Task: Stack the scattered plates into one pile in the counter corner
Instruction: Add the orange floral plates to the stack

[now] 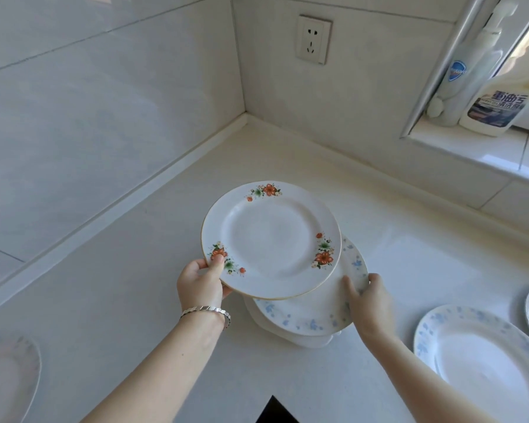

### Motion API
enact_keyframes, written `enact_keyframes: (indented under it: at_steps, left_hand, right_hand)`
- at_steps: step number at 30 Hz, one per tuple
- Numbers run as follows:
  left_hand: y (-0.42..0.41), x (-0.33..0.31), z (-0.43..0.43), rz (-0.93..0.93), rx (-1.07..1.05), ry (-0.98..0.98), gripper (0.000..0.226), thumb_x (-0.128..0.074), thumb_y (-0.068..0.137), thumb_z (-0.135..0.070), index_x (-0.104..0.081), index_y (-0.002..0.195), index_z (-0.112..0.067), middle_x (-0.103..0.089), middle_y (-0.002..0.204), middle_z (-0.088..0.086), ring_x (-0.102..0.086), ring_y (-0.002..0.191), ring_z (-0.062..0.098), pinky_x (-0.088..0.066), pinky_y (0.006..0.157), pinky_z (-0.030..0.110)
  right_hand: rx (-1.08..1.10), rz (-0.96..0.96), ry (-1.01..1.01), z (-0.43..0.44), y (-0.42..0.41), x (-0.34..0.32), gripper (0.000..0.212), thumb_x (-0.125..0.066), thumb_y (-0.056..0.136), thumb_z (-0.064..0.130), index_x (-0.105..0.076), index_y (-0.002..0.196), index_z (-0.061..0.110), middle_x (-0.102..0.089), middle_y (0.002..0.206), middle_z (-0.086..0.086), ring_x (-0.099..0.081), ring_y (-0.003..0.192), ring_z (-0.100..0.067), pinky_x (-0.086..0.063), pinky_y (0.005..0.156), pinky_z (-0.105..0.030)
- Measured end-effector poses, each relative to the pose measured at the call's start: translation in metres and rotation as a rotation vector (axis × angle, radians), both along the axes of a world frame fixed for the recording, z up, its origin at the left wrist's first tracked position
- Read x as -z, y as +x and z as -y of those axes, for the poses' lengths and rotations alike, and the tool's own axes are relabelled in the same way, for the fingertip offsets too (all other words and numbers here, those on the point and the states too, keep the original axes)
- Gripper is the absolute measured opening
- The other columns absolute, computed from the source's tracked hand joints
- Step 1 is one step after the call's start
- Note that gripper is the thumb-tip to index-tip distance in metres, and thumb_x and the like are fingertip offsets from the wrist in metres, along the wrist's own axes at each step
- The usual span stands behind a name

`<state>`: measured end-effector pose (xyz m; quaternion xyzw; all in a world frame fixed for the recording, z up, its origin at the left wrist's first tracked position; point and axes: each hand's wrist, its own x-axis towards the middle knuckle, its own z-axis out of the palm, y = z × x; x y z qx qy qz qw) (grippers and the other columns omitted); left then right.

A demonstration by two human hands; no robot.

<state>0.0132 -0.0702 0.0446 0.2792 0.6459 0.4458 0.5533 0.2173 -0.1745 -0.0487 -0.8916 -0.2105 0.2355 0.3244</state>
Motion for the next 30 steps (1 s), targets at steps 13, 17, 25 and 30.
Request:
enact_keyframes:
  at_steps: [13,17,25,30]
  left_hand:
    - [-0.011,0.016,-0.008,-0.015,0.182,0.009,0.026,-0.057,0.088,-0.003,-0.048,0.063,-0.007,-0.060,0.069,0.011,-0.059,0.061,0.023,-0.053,0.061,0.031]
    - [0.003,0.031,-0.002,-0.046,0.366,-0.008,0.026,-0.058,0.088,-0.006,-0.048,0.064,-0.010,-0.062,0.069,0.011,-0.060,0.056,0.022,-0.053,0.049,0.027]
    - [0.009,0.060,-0.011,-0.642,0.934,0.030,0.038,-0.054,0.089,-0.036,-0.033,0.065,-0.016,-0.051,0.058,0.006,-0.053,0.050,0.021,-0.042,0.050,0.026]
    - [0.012,0.066,-0.013,-0.842,1.046,-0.013,0.038,-0.047,0.090,-0.043,-0.030,0.067,-0.017,-0.050,0.053,-0.003,-0.050,0.043,0.014,-0.034,0.046,0.023]
  right_hand:
    - [-0.105,-0.203,0.279,-0.035,0.009,-0.057,0.049,-0.036,0.096,0.042,-0.050,0.128,0.007,-0.057,0.110,-0.012,-0.055,0.094,-0.021,-0.045,0.085,-0.035]
    - [-0.174,-0.224,0.153,-0.030,0.020,-0.065,0.045,-0.050,0.092,0.038,-0.049,0.125,0.007,-0.061,0.109,-0.011,-0.058,0.089,-0.022,-0.051,0.082,-0.039]
    - [-0.150,-0.042,-0.042,0.007,0.026,-0.032,0.049,-0.059,0.086,0.038,-0.050,0.125,0.010,-0.068,0.105,-0.012,-0.064,0.090,-0.028,-0.048,0.070,-0.032]
    - [-0.165,0.057,-0.121,0.004,0.024,-0.024,0.052,-0.053,0.088,0.044,-0.046,0.128,0.013,-0.068,0.105,-0.012,-0.062,0.099,-0.032,-0.048,0.073,-0.036]
